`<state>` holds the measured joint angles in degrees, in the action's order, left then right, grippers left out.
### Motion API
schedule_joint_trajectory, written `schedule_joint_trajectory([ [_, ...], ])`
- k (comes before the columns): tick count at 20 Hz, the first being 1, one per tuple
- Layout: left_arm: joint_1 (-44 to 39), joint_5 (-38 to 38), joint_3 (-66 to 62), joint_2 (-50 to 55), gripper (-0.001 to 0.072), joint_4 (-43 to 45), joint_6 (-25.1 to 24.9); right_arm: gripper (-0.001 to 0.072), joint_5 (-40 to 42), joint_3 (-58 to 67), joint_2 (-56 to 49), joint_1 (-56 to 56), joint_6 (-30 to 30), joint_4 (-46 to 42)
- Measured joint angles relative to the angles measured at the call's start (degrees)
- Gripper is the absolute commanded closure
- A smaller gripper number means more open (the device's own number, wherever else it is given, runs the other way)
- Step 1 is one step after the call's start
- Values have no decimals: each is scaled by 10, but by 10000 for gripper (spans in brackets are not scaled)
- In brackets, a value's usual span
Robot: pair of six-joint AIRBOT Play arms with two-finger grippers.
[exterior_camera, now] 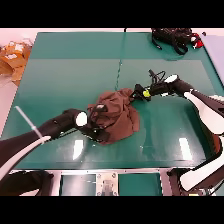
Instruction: Fold the shirts.
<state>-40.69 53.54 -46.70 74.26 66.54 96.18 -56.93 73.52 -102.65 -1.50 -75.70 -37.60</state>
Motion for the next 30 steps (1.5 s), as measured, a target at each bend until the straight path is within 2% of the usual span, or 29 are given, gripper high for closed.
schedule_joint_trajectory([
  [2, 6, 79, -16, -54, 675, 135, 43, 696, -19, 15, 5, 26, 12, 9],
  [4, 43, 140, -32, -106, 675, 240, 65, 697, -40, 25, 25, 62, 18, 11],
  [6, 104, 186, -47, -147, 675, 297, 64, 696, -60, 30, 57, 101, 22, -7],
  [9, 198, 207, -62, -179, 675, 341, 26, 696, -92, 33, 118, 157, 25, -50],
  [13, 293, 210, -93, -192, 675, 365, -6, 696, -118, 34, 205, 210, 24, -92],
  [16, 322, 210, -166, -195, 674, 362, -29, 696, -128, 39, 282, 228, 24, -98],
  [22, 337, 210, -432, -197, 674, 268, -94, 696, -130, 101, 450, 237, 24, -49],
  [26, 339, 214, -627, -198, 674, 232, -116, 696, -120, 163, 548, 239, 21, -39],
  [30, 340, 221, -718, -208, 674, 223, -125, 695, -113, 187, 615, 239, 8, -48],
])
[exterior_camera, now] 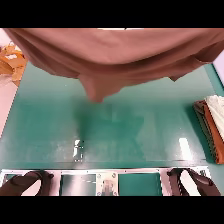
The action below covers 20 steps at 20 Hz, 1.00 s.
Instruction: Fold the shirts.
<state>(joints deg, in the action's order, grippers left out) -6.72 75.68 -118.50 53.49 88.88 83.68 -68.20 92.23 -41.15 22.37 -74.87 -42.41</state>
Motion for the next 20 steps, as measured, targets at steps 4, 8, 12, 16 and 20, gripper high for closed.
schedule_joint_trajectory([
  [4, 0, 11, 38, -1, 674, -5, -10, 695, -15, -29, 23, 0, -26, -34],
  [8, 0, 7, 167, 24, 674, -39, -19, 694, -11, -175, 13, -2, -35, -50],
  [12, 0, -67, 354, 78, 673, -137, -62, 693, 92, -386, -55, -23, -6, -34],
  [16, 0, -152, 488, 169, 673, -218, -100, 683, 219, -475, -201, -40, 33, -3],
  [20, 0, -181, 529, 242, 673, -247, -112, 325, 255, -436, -323, -40, 50, 3],
])
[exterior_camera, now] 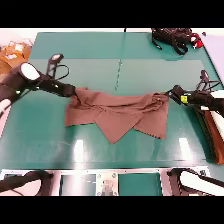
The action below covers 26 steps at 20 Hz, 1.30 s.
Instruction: Fold the shirts.
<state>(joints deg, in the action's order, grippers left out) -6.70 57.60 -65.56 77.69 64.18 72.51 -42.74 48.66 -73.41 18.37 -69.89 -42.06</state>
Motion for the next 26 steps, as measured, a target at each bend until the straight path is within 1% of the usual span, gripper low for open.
schedule_joint_trajectory([
  [2, 0, -5, 7, 18, 673, -7, -2, 329, -18, 44, -25, 13, 6, -15],
  [3, 0, -4, 10, 24, 673, -7, -3, 329, -45, 69, -31, 25, 3, -29],
  [5, 0, 2, 12, 31, 673, -11, -4, 331, -103, 108, -31, 52, -20, -53],
  [7, 0, 14, 14, 35, 673, -10, -5, 332, -165, 117, -15, 74, -43, -74],
  [9, 0, 22, 14, 37, 673, -10, -5, 328, -207, 90, 22, 80, -59, -83],
  [10, 0, 29, 15, 37, 673, -8, -6, 306, -221, 64, 43, 77, -65, -87],
  [11, 0, 31, 15, 38, 673, -7, -6, 269, -229, 29, 69, 65, -74, -87],
  [13, 0, 36, 15, 38, 673, -6, -6, 250, -232, -54, 115, 27, -82, -75],
  [14, 0, 38, 15, 38, 673, -5, -6, 235, -221, -99, 133, -2, -85, -56],
  [16, 0, 40, 15, 38, 673, -4, -6, 235, -179, -176, 152, -70, -90, -16],
  [19, 0, 42, 15, 38, 673, -3, -6, 235, -84, -254, 151, -195, -92, 53],
  [22, 0, 45, 15, 38, 673, -3, -9, 238, 3, -276, 117, -297, -95, 121],
  [25, 0, 46, 15, 38, 673, -2, -9, 242, 48, -256, 62, -348, -94, 162],
  [26, 0, 46, 15, 38, 673, -1, -10, 314, 63, -240, 40, -358, -89, 168],
])
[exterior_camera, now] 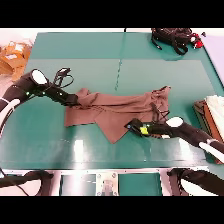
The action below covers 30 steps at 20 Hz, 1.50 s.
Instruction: Fold the shirts.
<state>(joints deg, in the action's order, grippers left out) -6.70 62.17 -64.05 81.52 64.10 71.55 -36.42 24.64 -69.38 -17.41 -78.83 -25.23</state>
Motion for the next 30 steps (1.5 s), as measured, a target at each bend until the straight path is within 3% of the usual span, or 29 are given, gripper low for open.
schedule_joint_trajectory([
  [1, 0, 0, 0, 0, 673, 2, -1, 579, 12, 16, -18, -4, 6, 2],
  [2, 0, 0, -1, 0, 674, 4, -1, 680, 28, 33, -35, -6, 14, 0],
  [3, 0, 1, -4, 0, 674, 10, -1, 694, 33, 56, -50, -5, 27, 0],
  [6, 0, 17, -30, -4, 674, 43, 1, 694, 36, 130, -64, 21, 74, -6],
  [10, 0, 43, -102, -49, 674, 84, 6, 695, -33, 253, -19, 90, 98, -48],
  [16, 0, 57, -260, -184, 674, 100, 1, 694, -125, 459, 134, 205, 85, -116],
  [21, 0, 76, -386, -291, 674, 90, -22, 695, -150, 618, 248, 280, 78, -129],
  [30, 0, 142, -509, -332, 674, 89, -29, 695, -162, 760, 288, 310, 40, -144],
])
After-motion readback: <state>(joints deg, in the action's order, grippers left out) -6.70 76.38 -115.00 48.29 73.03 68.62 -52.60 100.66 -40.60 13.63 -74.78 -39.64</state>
